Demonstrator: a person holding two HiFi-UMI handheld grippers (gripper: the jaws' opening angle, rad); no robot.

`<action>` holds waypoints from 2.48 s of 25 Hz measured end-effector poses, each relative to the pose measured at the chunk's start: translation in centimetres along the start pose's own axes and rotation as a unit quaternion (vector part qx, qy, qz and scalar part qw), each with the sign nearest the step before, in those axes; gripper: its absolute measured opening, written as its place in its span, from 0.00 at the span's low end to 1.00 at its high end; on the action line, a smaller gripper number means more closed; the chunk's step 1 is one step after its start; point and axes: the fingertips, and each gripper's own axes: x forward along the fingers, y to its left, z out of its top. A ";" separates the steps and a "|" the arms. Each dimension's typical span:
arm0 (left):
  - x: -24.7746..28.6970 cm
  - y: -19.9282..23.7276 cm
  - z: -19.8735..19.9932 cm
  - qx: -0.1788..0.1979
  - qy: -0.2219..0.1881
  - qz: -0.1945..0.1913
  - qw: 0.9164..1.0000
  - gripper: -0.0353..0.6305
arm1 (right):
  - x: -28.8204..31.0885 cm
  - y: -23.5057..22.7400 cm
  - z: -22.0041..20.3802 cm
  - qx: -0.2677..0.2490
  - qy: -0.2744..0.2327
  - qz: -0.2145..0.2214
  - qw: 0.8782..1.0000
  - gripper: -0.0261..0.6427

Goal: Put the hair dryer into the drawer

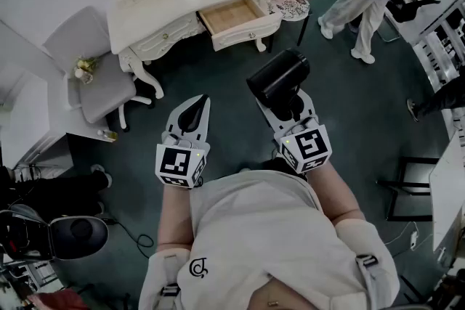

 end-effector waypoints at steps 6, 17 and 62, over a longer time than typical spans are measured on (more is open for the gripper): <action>1.1 0.9 -0.2 0.003 0.001 -0.013 1.000 0.07 | 1.1 -0.2 -0.5 0.004 0.006 -0.005 1.000 0.40; 3.7 1.7 -0.1 -0.021 -0.006 -0.035 0.999 0.07 | 2.6 -1.4 -0.9 0.009 0.024 -0.015 1.000 0.41; 37.5 15.4 -2.2 -0.052 0.002 0.181 0.982 0.07 | 37.3 -27.2 -10.5 -0.063 0.122 0.299 0.944 0.41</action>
